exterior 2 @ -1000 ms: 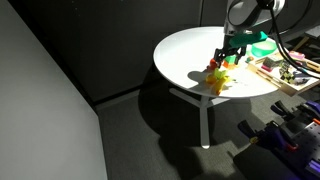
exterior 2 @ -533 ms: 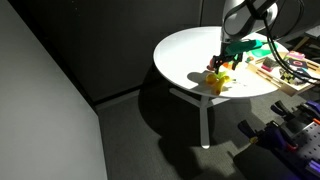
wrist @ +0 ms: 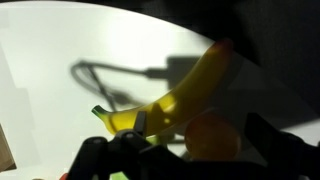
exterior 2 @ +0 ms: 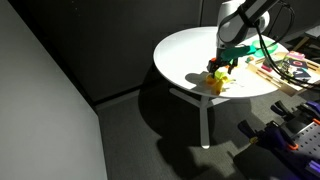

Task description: Put the banana in the box

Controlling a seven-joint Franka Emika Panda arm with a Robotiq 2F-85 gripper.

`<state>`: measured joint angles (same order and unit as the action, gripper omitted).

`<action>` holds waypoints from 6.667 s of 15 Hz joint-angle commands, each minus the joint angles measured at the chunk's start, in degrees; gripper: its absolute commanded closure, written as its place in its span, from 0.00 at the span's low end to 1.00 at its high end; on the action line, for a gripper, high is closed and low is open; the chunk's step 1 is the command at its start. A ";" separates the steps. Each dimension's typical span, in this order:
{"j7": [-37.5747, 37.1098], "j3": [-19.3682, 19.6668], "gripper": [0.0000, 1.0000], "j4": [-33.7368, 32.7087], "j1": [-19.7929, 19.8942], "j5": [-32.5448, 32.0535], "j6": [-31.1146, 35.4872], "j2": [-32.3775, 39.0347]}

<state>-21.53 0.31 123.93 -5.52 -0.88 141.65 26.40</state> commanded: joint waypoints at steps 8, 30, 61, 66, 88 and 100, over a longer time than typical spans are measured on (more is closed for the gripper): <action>-3.63 1.41 0.00 -0.27 -4.16 0.58 4.84 3.88; -4.63 2.30 0.00 2.20 -5.65 0.87 7.41 2.71; -8.51 3.20 0.00 6.81 -5.61 3.82 10.17 -1.16; -8.21 3.37 0.00 6.09 -5.28 3.83 10.19 -0.32; -8.41 4.81 0.67 2.86 -6.17 3.13 9.84 4.37; -11.04 7.05 0.86 6.22 -10.30 0.60 7.62 -1.21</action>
<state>-30.26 6.27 128.05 -14.58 1.45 150.75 28.75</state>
